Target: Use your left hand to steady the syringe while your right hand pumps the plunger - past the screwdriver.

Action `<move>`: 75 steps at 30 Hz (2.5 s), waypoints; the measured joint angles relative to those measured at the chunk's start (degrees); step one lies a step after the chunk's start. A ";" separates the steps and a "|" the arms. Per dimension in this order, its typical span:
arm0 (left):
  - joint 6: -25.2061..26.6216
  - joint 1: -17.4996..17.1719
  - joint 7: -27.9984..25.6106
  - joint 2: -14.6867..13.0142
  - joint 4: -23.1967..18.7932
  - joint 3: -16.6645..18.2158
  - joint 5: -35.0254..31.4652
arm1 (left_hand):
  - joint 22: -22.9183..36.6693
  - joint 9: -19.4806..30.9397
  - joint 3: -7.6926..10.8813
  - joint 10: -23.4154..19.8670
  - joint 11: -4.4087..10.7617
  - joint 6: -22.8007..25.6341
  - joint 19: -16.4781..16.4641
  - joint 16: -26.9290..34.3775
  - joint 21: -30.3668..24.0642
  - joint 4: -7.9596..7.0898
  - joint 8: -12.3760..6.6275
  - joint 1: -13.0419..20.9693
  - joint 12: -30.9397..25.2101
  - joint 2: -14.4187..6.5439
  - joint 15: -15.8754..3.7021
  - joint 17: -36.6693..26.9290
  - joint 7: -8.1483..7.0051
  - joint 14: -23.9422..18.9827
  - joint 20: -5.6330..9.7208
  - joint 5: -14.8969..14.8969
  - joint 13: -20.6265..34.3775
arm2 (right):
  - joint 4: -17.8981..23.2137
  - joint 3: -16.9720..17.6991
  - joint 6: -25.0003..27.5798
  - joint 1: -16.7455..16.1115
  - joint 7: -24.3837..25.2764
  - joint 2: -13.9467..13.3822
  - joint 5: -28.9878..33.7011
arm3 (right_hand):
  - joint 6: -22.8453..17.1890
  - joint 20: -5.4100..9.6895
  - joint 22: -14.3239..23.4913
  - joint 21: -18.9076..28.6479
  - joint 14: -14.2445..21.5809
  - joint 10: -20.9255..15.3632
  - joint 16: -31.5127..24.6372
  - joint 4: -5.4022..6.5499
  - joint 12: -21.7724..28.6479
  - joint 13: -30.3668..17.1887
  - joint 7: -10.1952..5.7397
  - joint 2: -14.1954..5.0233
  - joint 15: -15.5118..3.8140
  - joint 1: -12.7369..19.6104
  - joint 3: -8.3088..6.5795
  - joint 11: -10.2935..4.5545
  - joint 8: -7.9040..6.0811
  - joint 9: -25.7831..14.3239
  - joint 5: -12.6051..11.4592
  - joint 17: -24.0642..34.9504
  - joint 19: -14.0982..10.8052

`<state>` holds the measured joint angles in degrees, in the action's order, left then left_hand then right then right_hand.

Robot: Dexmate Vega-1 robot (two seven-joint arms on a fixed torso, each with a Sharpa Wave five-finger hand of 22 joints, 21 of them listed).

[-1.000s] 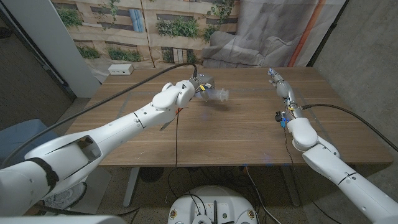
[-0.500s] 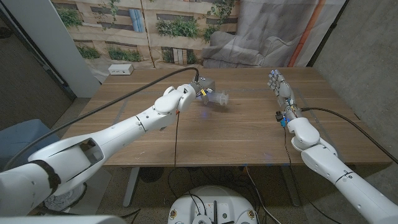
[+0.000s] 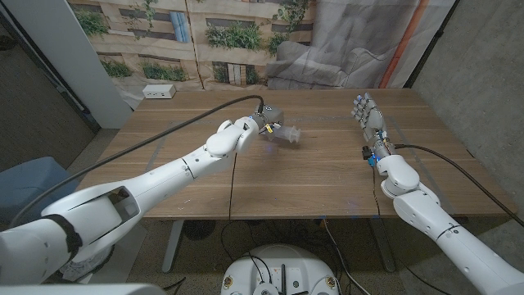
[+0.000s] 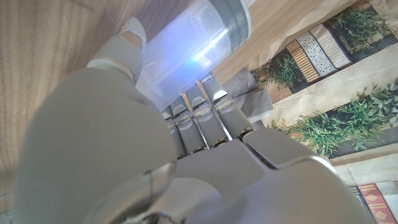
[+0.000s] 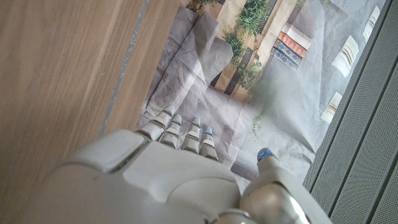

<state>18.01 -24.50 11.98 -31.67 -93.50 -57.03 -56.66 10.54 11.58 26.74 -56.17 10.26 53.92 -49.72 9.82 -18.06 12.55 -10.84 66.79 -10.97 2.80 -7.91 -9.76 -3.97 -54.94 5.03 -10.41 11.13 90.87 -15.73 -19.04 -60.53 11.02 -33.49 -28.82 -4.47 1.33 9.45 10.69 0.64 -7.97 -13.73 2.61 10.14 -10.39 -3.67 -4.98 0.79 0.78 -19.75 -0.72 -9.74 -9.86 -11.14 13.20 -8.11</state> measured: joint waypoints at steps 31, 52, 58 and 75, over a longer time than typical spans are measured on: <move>-0.16 -0.53 -1.56 2.52 4.77 -2.11 0.82 | -0.23 -0.14 -0.53 1.87 0.99 -1.27 2.07 -0.09 1.34 -0.53 0.44 -1.87 0.21 1.87 0.85 0.19 0.37 3.29 0.78 0.03 -0.06 | -2.83 -1.24 -1.41 1.47 -1.64 2.33 -3.42 | 0.30 0.42 0.00 0.00 0.10 -0.01 0.00 0.17 0.27 -0.01 0.30 0.14 -0.71 0.14 -0.18 0.00 -0.46 -0.01 0.00 -0.16 -0.42; 2.36 -0.84 1.00 1.83 2.96 -2.72 0.26 | -0.42 -0.84 -1.67 10.09 0.96 -10.36 9.06 -0.11 5.47 -3.11 1.10 -13.53 0.60 -0.63 3.30 0.19 -1.47 11.90 -1.09 0.04 -0.21 | -3.66 -1.69 -2.42 1.70 -1.76 3.21 -3.75 | 0.29 0.41 0.00 0.00 0.52 -0.01 0.00 0.17 0.47 -0.02 0.30 0.53 -1.12 0.53 -0.17 0.00 -0.46 -0.02 0.00 -0.15 -0.42; 2.80 -1.19 1.52 1.44 2.07 -2.25 0.28 | -0.42 -0.95 -3.67 12.72 0.38 -14.06 10.39 -0.11 6.01 -3.44 1.05 -14.99 0.60 0.50 3.92 0.19 -1.54 14.17 -1.41 0.00 -0.21 | -3.86 -1.81 -2.72 1.78 -1.76 3.47 -3.75 | 0.29 0.41 0.00 0.00 0.52 -0.01 0.00 0.17 0.46 -0.01 0.30 0.53 -1.12 0.53 -0.17 0.00 -0.46 -0.02 0.00 -0.15 -0.42; 2.97 -1.71 3.03 0.58 0.06 -0.61 2.40 | -0.69 -1.47 -8.79 21.73 -3.72 -23.19 16.84 -0.11 7.68 -4.46 1.04 -20.36 0.82 3.01 4.83 0.19 -0.18 22.01 -2.06 0.00 -0.48 | -4.25 -2.02 -3.24 1.91 -1.67 3.92 -3.71 | 0.29 0.41 0.00 0.00 0.51 -0.23 0.00 0.17 0.46 -0.02 0.30 0.53 -1.11 0.53 -0.18 -0.21 -0.46 -0.02 0.00 0.00 -0.42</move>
<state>20.98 -26.21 15.01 -31.09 -93.44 -57.64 -54.26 9.85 10.11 17.95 -34.44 6.54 30.74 -32.88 9.72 -10.37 8.09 -9.80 46.43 -10.14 5.81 -3.08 -9.57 -4.16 -32.94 2.97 -10.41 10.65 86.62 -17.75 -22.28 -58.63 9.35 -29.57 -32.54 -4.18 1.74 9.45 10.69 1.15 -8.20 -13.73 2.77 10.61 -10.40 -3.36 -4.45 -0.32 1.31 -19.92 -0.94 -10.20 -9.89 -11.14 13.20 -8.53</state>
